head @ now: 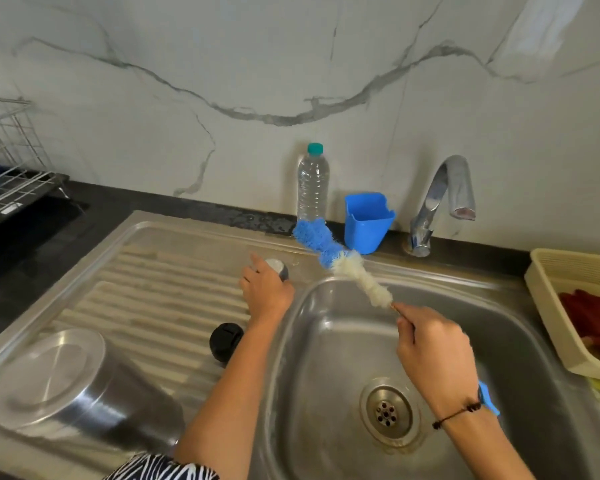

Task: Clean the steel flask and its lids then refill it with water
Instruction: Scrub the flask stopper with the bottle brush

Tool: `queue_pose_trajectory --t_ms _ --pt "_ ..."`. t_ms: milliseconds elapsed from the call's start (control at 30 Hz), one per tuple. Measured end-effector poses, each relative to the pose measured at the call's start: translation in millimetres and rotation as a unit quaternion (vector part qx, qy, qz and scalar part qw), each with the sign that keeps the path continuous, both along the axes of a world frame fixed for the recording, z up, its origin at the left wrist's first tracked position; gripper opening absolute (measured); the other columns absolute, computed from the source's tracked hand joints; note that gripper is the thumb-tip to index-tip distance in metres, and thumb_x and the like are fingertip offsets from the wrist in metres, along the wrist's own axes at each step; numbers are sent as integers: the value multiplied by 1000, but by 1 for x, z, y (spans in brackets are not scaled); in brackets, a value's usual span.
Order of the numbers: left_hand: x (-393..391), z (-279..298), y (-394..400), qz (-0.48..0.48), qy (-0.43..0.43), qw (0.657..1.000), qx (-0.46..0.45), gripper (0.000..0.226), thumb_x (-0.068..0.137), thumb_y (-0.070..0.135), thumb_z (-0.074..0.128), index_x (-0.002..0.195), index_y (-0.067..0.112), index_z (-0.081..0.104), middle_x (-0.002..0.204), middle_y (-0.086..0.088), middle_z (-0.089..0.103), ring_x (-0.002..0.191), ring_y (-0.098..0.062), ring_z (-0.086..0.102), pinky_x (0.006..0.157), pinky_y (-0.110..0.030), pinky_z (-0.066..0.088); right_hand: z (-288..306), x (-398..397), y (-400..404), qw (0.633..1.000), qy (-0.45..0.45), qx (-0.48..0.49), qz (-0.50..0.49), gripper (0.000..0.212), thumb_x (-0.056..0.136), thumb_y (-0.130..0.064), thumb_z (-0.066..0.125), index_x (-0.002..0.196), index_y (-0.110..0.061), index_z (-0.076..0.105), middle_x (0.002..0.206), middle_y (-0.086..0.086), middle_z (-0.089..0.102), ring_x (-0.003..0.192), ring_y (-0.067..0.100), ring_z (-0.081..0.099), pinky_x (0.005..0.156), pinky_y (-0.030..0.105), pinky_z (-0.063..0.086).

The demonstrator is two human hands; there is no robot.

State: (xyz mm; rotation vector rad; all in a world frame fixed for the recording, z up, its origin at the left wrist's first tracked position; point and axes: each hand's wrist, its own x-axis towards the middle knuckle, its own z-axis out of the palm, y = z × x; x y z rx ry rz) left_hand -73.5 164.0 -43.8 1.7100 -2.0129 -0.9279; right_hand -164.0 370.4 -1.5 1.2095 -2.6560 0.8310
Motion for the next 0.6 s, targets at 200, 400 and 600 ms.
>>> queue_pose_trajectory --t_ms 200,400,600 --pt "-7 42 12 -75 5 997 -36 72 93 30 57 151 13 19 153 -19 19 141 -34 18 113 -40 21 105 3 -18 969 152 190 41 23 89 -10 42 106 -14 57 105 7 60 94 32 60 63 31 36" --pt "-9 90 26 -130 22 987 -87 54 92 25 56 141 9 40 147 -22 24 134 -38 28 109 -39 27 191 -6 -47 929 281 237 43 22 89 -2 44 102 -6 60 106 13 62 99 35 59 71 35 40" --pt "-8 117 32 -168 0 979 -113 49 93 24 54 138 9 42 142 -19 29 130 -37 30 105 -42 31 211 -38 -80 876 371 308 5 19 90 1 43 77 -10 52 64 1 39 68 21 46 51 26 29"
